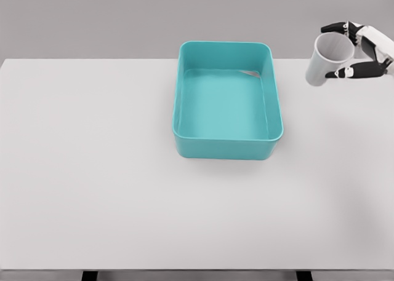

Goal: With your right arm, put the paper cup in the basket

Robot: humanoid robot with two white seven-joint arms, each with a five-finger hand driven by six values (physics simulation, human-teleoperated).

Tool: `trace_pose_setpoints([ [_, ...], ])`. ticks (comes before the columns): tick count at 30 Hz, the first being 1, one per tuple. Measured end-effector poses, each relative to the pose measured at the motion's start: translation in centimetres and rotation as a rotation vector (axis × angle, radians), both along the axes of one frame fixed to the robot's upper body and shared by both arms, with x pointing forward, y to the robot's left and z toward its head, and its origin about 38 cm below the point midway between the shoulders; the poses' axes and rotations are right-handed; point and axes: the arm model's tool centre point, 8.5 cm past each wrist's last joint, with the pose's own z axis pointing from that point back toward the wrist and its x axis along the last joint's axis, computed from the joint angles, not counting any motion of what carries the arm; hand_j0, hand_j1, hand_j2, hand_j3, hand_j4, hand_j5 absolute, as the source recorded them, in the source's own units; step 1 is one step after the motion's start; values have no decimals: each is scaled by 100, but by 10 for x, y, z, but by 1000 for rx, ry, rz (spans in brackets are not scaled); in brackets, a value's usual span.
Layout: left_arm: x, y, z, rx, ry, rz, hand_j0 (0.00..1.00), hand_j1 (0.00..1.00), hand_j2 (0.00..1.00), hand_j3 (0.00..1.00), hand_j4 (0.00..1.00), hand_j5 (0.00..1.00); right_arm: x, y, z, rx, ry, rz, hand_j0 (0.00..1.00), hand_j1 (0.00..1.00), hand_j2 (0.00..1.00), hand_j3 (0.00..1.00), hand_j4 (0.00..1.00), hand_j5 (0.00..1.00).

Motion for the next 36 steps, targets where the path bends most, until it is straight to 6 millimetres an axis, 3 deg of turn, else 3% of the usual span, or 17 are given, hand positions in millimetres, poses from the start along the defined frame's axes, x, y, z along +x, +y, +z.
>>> trace_pose_setpoints([
  [6,0,0,0,0,0,0,100,100,100,100,100,100,1,10,6,0,-22,20,75,75,75,75,75,75],
  [14,0,0,0,0,0,0,100,100,100,100,100,100,12,56,10,-49,-60,89,75,75,75,75,75,75],
  [22,0,0,0,0,0,0,100,100,100,100,100,100,14,76,21,-69,-100,125,75,75,75,75,75,75],
  [36,0,0,0,0,0,0,100,100,100,100,100,100,13,132,23,-215,-158,216,74,74,74,74,74,74],
])
